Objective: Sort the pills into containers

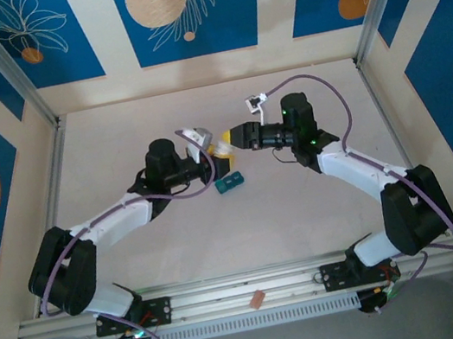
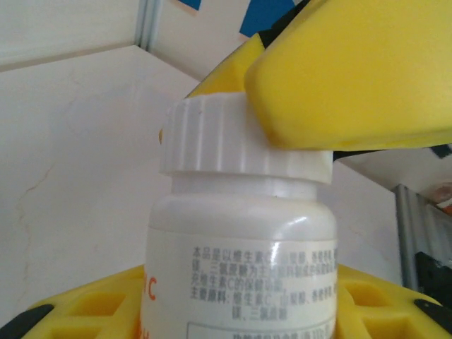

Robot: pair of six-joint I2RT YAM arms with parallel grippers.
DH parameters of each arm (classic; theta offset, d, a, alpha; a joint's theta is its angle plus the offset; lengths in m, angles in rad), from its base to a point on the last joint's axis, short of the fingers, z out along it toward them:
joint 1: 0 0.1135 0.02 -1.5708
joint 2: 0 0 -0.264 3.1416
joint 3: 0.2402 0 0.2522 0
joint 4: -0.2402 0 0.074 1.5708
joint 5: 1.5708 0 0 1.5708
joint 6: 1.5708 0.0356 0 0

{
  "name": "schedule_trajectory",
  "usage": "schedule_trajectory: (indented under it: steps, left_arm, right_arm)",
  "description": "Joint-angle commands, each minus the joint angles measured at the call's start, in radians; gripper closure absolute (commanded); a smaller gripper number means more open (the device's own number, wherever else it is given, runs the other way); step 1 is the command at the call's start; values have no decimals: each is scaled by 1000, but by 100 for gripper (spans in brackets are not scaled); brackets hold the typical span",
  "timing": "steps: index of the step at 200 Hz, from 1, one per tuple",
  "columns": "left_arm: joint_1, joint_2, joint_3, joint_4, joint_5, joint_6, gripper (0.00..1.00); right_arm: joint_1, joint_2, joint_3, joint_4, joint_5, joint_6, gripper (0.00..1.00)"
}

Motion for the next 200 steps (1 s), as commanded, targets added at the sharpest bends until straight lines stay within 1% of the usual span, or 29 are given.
schedule_trajectory:
  steps: [1, 10, 21, 36, 55, 70, 117, 200]
  left_arm:
    - [43, 1, 10, 82, 22, -53, 100]
    - [44, 2, 16, 62, 12, -42, 100]
    - [43, 1, 25, 16, -7, -18, 100]
    - [43, -1, 41, -55, -43, 23, 100]
    - [42, -6, 55, -125, -93, 69, 100]
    - [41, -10, 59, -160, -123, 99, 100]
    - [16, -3, 86, -240, -174, 175, 100]
    - [-21, 28, 114, -263, -186, 190, 100]
  right_arm:
    - [-41, 8, -4, -27, -10, -22, 44]
    - [-41, -2, 1, -42, 5, -6, 35]
    - [-43, -20, 5, -64, 30, 15, 29]
    - [-45, -46, 10, -101, 66, 31, 26]
    - [-46, -82, 2, -159, 155, 70, 24]
    - [-45, -98, -1, -203, 212, 110, 23]
    - [-11, -79, 34, -271, 280, 180, 23]
    - [80, 7, 96, -260, 305, 185, 23]
